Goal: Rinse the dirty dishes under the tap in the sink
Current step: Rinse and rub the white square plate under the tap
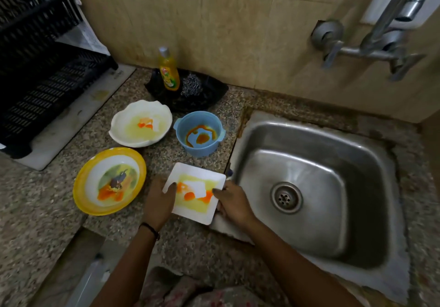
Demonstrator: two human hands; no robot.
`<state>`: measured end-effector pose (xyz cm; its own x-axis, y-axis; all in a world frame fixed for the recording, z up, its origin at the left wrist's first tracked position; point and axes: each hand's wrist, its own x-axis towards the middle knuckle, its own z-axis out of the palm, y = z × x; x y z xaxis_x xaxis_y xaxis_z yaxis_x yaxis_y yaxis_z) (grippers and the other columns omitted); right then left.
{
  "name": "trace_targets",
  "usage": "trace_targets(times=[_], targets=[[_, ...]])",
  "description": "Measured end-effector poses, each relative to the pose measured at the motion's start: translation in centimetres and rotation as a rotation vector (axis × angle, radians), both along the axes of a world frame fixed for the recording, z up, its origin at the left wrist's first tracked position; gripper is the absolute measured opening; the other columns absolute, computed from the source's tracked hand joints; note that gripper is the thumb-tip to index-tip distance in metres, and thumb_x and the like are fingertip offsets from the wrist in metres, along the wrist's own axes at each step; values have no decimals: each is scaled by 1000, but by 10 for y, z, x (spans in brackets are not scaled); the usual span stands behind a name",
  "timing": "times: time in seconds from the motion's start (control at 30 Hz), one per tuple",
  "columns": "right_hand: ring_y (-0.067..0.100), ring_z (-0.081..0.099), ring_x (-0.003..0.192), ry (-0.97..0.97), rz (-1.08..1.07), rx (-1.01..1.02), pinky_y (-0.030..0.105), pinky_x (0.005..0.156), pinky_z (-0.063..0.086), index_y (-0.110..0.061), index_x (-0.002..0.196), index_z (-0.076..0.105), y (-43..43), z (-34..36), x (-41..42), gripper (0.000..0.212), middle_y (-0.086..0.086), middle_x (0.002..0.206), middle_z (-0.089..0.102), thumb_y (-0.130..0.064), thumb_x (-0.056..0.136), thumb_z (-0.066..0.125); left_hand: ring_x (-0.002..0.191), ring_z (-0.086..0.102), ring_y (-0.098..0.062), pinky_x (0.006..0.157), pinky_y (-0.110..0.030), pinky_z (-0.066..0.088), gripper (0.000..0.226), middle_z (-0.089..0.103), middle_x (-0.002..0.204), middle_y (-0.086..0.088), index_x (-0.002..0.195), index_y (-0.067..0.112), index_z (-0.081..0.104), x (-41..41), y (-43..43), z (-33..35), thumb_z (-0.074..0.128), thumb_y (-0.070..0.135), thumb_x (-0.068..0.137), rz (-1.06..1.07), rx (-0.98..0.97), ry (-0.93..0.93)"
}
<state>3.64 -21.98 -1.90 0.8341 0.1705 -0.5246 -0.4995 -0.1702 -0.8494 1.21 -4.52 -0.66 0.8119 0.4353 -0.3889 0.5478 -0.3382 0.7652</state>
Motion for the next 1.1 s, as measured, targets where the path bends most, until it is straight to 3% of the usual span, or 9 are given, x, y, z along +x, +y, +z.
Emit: trace_targets(times=[0.13,0.2,0.37,0.47,0.53,0.67,0.9,1.0,1.1], targets=[[6,39,27,-17,-131,0,13,33,25,-4,93,58,-76,29,10,4,-3,41,53,-8,91,57,96,64,-17,78,-25,50,34,59,127,-6,127,12,56,24,-45,21,49,29,98,-102,-222,-8],[10,37,30,-60,-168,-62,15,37,24,-4,92,59,-120,45,16,10,-1,40,50,-14,91,59,80,70,-20,76,-36,57,24,72,108,-10,105,17,68,40,-78,34,51,31,96,-166,-460,38],[10,34,38,-187,-305,-186,18,41,22,-12,78,62,-206,78,31,24,-2,46,46,-31,92,59,96,71,-26,89,-43,54,35,75,102,-5,104,22,69,86,-164,63,41,42,98,-380,-705,59],[21,56,56,-321,-411,-298,28,48,40,-13,91,67,-232,89,51,26,4,70,67,-35,93,55,97,71,-25,87,-42,56,38,74,105,-6,113,18,65,112,-199,77,37,40,99,-447,-725,10],[26,66,87,-451,-528,-433,40,74,54,-14,111,62,-251,102,76,26,6,97,70,-33,95,52,100,69,-26,91,-44,54,41,73,109,-7,116,17,64,133,-218,89,38,44,99,-481,-727,-13],[21,47,125,-648,-663,-547,32,102,39,-15,146,28,-263,147,131,58,7,141,46,-38,96,47,106,64,-28,98,-47,49,44,68,115,-9,112,18,64,163,-243,112,44,53,94,-470,-726,-61],[33,61,84,-737,-595,-976,30,58,30,-7,114,53,-262,165,185,21,19,94,64,-14,99,40,79,66,-20,63,-28,57,41,69,91,-6,114,11,61,176,-249,118,31,37,103,-463,-718,-67],[32,65,80,-706,-720,-639,37,59,52,-11,97,54,-274,162,187,14,16,90,64,-15,99,41,81,65,-22,72,-32,54,40,68,92,-6,112,12,60,174,-247,112,31,37,103,-459,-719,-56],[30,67,89,-564,-822,-297,35,59,54,-9,114,52,-281,164,187,20,15,108,63,-20,99,43,82,66,-23,71,-35,56,41,68,95,-8,117,11,59,171,-251,107,32,39,102,-421,-756,-24]])
